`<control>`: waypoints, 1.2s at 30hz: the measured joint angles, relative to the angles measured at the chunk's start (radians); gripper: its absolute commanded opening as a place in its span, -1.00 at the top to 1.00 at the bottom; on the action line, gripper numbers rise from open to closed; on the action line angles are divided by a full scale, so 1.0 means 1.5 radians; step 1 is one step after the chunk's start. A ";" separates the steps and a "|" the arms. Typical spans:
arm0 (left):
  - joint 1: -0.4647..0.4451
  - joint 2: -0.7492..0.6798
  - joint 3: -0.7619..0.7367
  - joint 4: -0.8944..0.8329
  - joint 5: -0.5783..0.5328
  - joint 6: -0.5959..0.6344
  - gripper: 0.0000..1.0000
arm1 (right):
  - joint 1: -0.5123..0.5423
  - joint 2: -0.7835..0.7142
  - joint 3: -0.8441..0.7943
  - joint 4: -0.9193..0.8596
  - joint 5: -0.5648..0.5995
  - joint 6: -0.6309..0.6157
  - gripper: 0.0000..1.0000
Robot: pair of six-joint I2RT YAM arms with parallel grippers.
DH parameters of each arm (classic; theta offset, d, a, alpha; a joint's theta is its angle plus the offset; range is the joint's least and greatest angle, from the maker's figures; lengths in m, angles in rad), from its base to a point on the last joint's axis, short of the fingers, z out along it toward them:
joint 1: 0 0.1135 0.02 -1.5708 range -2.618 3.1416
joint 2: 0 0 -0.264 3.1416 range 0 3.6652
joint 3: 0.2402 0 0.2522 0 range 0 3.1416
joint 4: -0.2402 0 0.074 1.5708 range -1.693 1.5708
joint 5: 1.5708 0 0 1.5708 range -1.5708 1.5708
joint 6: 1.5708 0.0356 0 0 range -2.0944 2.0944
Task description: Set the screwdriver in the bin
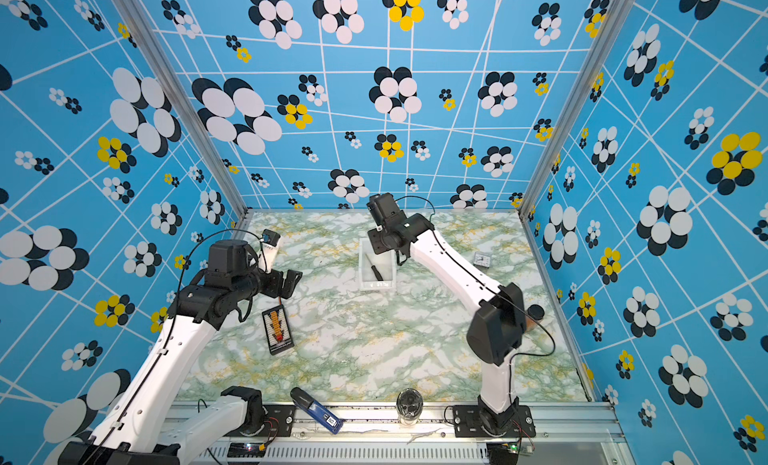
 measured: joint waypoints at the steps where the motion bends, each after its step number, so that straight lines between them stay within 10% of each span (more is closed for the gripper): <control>1: 0.000 0.004 -0.011 0.010 -0.014 -0.008 -0.99 | -0.008 -0.042 -0.046 0.027 0.003 0.005 -0.67; 8: 0.035 0.032 -0.078 0.073 -0.064 -0.046 -0.98 | -0.116 -0.223 -0.300 0.149 0.020 0.046 -0.98; 26: 0.175 0.038 -0.329 0.363 -0.086 -0.112 -0.99 | -0.279 -0.433 -0.720 0.418 0.104 0.064 -0.98; 36: 0.179 0.095 -0.373 0.573 -0.065 -0.159 -0.98 | -0.335 -0.493 -0.784 0.510 0.099 0.061 -0.99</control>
